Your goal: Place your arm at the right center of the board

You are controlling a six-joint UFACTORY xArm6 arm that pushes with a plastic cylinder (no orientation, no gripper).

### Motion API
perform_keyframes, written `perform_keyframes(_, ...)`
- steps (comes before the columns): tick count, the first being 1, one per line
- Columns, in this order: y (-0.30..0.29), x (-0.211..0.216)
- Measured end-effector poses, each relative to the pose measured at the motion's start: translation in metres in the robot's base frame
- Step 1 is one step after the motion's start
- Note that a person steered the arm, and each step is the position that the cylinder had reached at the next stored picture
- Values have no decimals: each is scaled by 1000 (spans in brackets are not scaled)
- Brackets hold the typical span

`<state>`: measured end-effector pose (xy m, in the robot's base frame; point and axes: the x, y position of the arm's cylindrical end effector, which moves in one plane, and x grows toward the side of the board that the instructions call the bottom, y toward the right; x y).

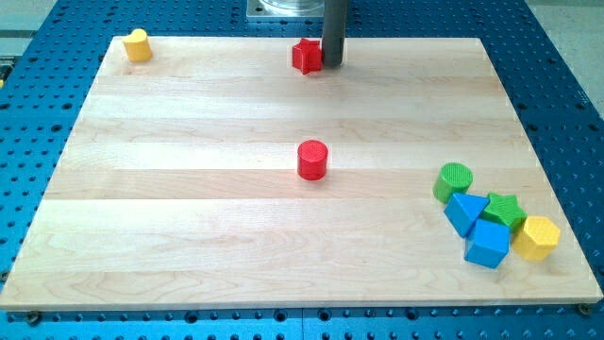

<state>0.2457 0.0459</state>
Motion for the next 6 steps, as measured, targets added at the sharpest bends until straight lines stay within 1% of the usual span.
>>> perform_keyframes(1, -1, 0)
perform_keyframes(2, 43, 14)
perform_keyframes(3, 111, 38)
perform_keyframes(4, 119, 38)
perform_keyframes(5, 192, 60)
perform_keyframes(6, 249, 108)
